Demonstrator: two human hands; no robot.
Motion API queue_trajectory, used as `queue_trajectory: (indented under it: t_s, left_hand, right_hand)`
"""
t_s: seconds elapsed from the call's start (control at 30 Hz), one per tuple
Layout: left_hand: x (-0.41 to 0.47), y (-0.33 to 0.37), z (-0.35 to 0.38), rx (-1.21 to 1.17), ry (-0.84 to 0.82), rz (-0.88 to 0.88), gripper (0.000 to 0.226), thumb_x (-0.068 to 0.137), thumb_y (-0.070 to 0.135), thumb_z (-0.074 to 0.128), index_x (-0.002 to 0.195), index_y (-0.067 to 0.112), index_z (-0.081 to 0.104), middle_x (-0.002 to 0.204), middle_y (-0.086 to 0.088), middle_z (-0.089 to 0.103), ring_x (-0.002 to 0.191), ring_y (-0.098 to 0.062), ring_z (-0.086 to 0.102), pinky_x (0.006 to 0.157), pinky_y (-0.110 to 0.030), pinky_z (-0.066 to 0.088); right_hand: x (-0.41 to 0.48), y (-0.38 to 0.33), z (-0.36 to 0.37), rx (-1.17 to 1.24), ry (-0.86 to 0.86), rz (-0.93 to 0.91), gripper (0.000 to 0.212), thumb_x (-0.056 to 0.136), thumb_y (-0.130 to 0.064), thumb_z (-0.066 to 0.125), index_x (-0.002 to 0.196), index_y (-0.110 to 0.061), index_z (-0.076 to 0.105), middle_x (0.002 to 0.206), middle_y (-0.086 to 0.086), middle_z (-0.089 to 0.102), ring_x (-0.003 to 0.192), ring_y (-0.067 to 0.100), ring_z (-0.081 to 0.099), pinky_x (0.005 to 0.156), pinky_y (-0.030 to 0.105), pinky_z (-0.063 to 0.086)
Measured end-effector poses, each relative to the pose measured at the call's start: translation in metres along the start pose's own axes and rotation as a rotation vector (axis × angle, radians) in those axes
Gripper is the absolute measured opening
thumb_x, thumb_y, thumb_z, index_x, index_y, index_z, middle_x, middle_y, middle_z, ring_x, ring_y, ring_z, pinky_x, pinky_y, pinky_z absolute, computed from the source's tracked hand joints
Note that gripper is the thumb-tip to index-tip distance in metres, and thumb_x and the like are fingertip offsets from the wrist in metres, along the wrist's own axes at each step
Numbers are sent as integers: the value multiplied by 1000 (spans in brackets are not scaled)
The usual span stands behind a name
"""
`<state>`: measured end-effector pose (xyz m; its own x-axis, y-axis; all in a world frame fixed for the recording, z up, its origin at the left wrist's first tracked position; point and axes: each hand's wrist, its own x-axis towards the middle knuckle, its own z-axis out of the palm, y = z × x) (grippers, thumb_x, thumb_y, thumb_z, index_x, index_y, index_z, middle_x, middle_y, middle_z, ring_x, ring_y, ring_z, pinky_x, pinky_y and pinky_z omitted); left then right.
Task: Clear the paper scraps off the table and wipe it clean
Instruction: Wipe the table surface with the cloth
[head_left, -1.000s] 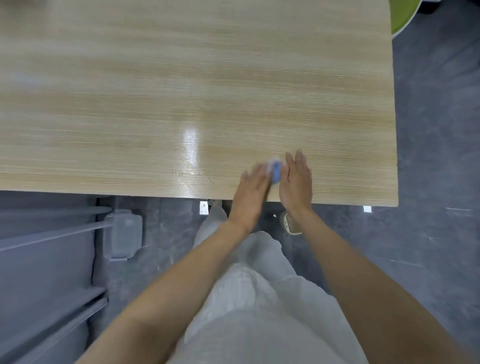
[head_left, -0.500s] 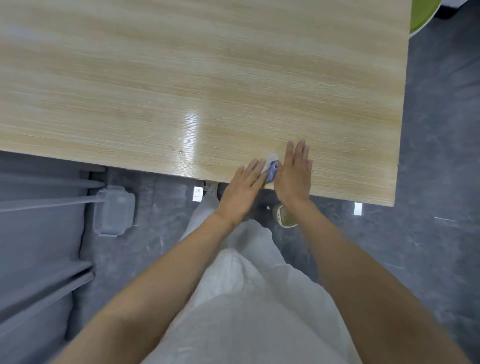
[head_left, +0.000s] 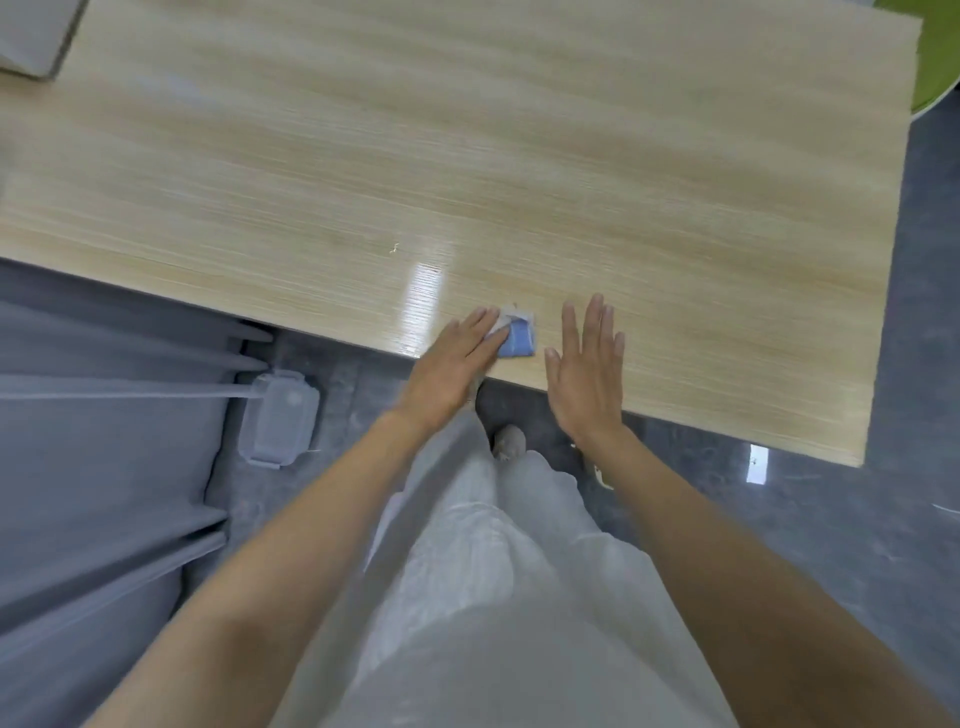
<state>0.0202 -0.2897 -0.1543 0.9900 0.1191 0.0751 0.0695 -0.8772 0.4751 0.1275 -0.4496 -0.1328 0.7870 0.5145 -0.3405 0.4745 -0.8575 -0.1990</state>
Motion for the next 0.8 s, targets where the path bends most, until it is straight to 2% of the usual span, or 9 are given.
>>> queue_trajectory:
  t_s: [0.1,0.23,0.3,0.4,0.47,0.53,0.67,0.73,0.8]
  left_hand:
    - [-11,-65,-40,20,171,-401,44,96,16,43,140,9,45,150,-18,34,139,-35,31,113,-46,26]
    - [4,-48,-29,-35,383,-816,63,84,-16,44,144,2,34,154,-20,22,145,-34,13,118,-49,11]
    - [12,-6,-8,-105,254,-635,65,81,-17,47,143,4,37,153,-20,26,144,-33,18,117,-50,14]
    - [-2,3,-5,14,-77,-8,49,93,-1,45,142,9,41,151,-15,34,140,-26,29,116,-42,16]
    - [-3,-31,-34,41,-35,-6,38,103,32,33,140,27,43,147,-1,42,132,-10,37,110,-30,23]
    - [-2,-73,-60,95,46,-213,37,103,45,27,130,35,49,131,3,53,119,-16,49,98,-36,37]
    - [5,-82,-51,40,213,-635,62,86,-13,43,144,6,35,153,-20,24,144,-34,16,118,-51,11]
    - [10,-42,-36,-29,87,-500,58,90,-6,40,145,10,34,156,-13,22,145,-24,14,119,-50,10]
    - [0,-32,-31,-47,-117,-19,54,89,1,29,141,8,42,151,-14,34,141,-27,27,115,-52,22]
  right_hand:
    - [5,-14,1,22,-20,-35,59,103,-35,22,152,-16,-5,158,13,-16,146,26,-16,118,43,-7]
    - [6,-24,4,31,-48,-28,60,102,-40,21,152,-16,-4,158,13,-15,146,24,-17,118,43,-8]
    - [5,-22,4,11,-46,-22,60,102,-39,21,152,-16,-4,158,13,-15,146,25,-17,118,44,-7]
    - [7,-23,5,-4,-49,-21,59,102,-38,20,152,-17,-3,158,13,-15,146,25,-16,118,43,-7]
    - [7,-25,6,-3,-37,-13,59,102,-38,21,152,-17,-4,158,13,-15,146,25,-16,118,43,-8]
    - [6,-26,8,3,-23,-8,59,103,-37,21,152,-17,-4,158,13,-15,146,25,-16,118,44,-8]
    - [6,-28,9,38,-14,18,58,102,-39,20,152,-16,1,158,13,-12,146,25,-14,118,44,-9]
    - [7,-33,8,53,7,53,59,102,-40,21,152,-15,4,158,14,-10,146,25,-13,118,44,-7]
    - [10,-41,7,58,39,85,60,101,-40,22,153,-15,6,158,14,-10,147,26,-11,118,44,-5]
